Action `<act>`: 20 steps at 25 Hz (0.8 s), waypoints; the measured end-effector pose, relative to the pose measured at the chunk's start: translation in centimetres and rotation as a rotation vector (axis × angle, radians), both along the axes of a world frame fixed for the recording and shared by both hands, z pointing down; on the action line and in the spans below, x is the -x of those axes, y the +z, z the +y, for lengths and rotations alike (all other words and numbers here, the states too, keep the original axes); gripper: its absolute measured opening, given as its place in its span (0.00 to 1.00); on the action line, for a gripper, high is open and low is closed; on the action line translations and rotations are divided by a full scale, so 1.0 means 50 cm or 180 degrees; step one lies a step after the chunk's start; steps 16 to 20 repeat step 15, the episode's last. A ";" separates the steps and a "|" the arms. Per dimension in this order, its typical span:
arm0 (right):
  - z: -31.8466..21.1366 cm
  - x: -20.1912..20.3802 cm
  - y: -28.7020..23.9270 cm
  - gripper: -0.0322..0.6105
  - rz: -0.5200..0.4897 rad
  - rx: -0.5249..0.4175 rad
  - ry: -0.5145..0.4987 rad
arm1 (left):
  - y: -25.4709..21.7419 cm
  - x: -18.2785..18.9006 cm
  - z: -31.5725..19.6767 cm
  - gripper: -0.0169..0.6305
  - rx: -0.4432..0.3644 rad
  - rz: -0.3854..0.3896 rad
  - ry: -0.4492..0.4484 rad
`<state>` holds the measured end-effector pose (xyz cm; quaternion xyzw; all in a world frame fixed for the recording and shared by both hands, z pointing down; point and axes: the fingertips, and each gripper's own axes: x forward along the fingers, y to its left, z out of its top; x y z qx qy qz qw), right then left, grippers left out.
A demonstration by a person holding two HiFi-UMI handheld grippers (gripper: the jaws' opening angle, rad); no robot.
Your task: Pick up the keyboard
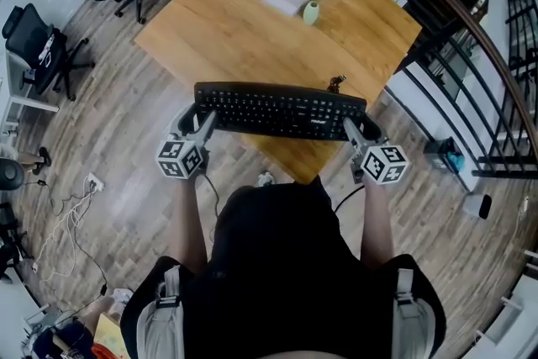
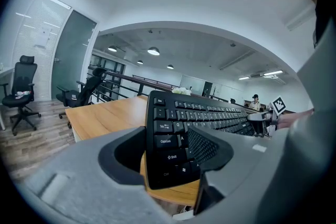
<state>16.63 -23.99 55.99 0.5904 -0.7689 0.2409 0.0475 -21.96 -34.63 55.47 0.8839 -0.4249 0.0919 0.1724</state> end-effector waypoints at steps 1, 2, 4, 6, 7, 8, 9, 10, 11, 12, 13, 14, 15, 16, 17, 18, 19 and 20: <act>-0.001 0.002 -0.005 0.39 0.0013 -0.0004 0.0000 | -0.004 0.002 -0.001 0.42 -0.0011 0.0012 -0.0003; -0.001 0.003 -0.011 0.39 0.0026 -0.0009 0.0001 | -0.007 0.004 -0.001 0.42 -0.0022 0.0024 -0.0005; 0.003 0.005 -0.022 0.39 0.0053 -0.0030 0.0006 | -0.011 0.006 0.002 0.42 -0.0040 0.0054 -0.0001; 0.009 0.006 -0.029 0.39 0.0082 -0.0051 0.0010 | -0.012 0.007 0.006 0.42 -0.0051 0.0097 0.0008; 0.010 0.006 -0.031 0.39 0.0097 -0.0056 0.0010 | -0.010 0.007 0.007 0.42 -0.0048 0.0117 0.0011; 0.010 0.007 -0.033 0.39 0.0111 -0.0056 0.0010 | -0.007 0.008 0.007 0.42 -0.0039 0.0133 0.0012; 0.009 0.009 -0.034 0.39 0.0120 -0.0052 0.0010 | -0.005 0.010 0.006 0.42 -0.0029 0.0144 0.0010; 0.008 0.012 -0.036 0.39 0.0124 -0.0047 0.0011 | -0.005 0.012 0.006 0.42 -0.0020 0.0153 0.0008; 0.008 0.014 -0.038 0.39 0.0126 -0.0043 0.0012 | -0.006 0.014 0.005 0.42 -0.0012 0.0159 0.0006; 0.008 0.015 -0.039 0.39 0.0128 -0.0038 0.0013 | -0.007 0.015 0.005 0.42 -0.0006 0.0164 0.0006; 0.009 0.016 -0.041 0.39 0.0130 -0.0034 0.0016 | -0.008 0.016 0.006 0.42 0.0000 0.0167 0.0008; 0.010 0.017 -0.042 0.39 0.0132 -0.0030 0.0019 | -0.009 0.017 0.006 0.42 0.0005 0.0170 0.0010; 0.011 0.018 -0.042 0.39 0.0134 -0.0025 0.0022 | -0.009 0.018 0.007 0.42 0.0010 0.0173 0.0013; 0.011 0.018 -0.042 0.39 0.0134 -0.0025 0.0022 | -0.009 0.018 0.007 0.42 0.0010 0.0173 0.0013; 0.011 0.018 -0.042 0.39 0.0134 -0.0025 0.0022 | -0.009 0.018 0.007 0.42 0.0010 0.0173 0.0013; 0.011 0.018 -0.042 0.39 0.0134 -0.0025 0.0022 | -0.009 0.018 0.007 0.42 0.0010 0.0173 0.0013; 0.011 0.018 -0.042 0.39 0.0134 -0.0025 0.0022 | -0.009 0.018 0.007 0.42 0.0010 0.0173 0.0013; 0.011 0.018 -0.042 0.39 0.0134 -0.0025 0.0022 | -0.009 0.018 0.007 0.42 0.0010 0.0173 0.0013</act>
